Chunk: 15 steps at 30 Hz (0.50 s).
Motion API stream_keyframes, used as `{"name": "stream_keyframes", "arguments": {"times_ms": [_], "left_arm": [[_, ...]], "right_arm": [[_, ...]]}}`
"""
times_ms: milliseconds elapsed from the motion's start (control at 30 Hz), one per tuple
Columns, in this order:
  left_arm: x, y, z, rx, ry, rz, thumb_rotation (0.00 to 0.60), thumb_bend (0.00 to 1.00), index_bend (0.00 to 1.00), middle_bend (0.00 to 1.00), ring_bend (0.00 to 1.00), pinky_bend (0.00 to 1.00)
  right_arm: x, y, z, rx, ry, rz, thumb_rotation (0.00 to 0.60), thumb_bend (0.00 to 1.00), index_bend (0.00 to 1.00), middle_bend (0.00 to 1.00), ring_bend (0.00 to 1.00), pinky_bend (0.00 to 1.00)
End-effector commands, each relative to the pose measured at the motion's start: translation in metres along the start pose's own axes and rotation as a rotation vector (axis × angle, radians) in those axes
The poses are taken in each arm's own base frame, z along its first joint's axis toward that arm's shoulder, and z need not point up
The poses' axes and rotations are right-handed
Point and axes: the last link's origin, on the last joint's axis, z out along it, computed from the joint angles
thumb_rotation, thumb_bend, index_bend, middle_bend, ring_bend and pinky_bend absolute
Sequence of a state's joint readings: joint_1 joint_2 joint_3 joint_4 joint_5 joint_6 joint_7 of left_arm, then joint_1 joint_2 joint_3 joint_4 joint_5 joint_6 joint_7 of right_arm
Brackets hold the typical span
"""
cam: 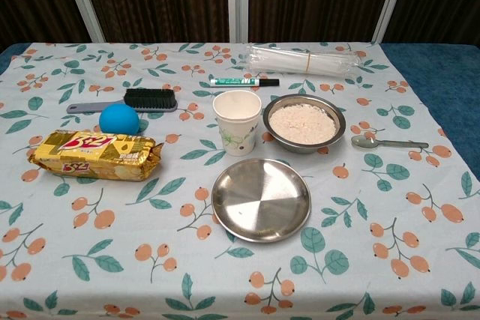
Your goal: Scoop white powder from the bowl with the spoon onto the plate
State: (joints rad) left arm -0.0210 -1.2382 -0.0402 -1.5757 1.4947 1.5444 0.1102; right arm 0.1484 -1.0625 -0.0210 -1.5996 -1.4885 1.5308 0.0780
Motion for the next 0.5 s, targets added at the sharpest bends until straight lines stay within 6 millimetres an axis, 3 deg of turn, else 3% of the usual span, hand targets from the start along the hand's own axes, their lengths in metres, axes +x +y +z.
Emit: {"name": "stream_keyframes", "arguments": {"times_ms": [33,300,500], "left_arm": [[0.000,0.001,0.000,-0.002,0.005,0.005,0.600,0.07,0.16,0.14,0.08,0.10],[0.002,0.000,-0.003,0.012,0.010,0.008,0.600,0.07,0.16,0.14,0.08,0.10],[0.000,-0.001,-0.002,0.018,0.008,0.005,0.600,0.07,0.16,0.14,0.08,0.10]], "right_arm": [[-0.001,-0.001,0.000,0.008,0.002,0.004,0.600,0.28,0.20,0.31,0.07,0.00],[-0.005,-0.015,0.014,0.063,-0.039,-0.022,0.600,0.23,0.20,0.31,0.07,0.00],[-0.028,-0.043,0.058,0.112,-0.162,-0.085,0.600,0.16,0.24,0.32,0.07,0.00]]}}
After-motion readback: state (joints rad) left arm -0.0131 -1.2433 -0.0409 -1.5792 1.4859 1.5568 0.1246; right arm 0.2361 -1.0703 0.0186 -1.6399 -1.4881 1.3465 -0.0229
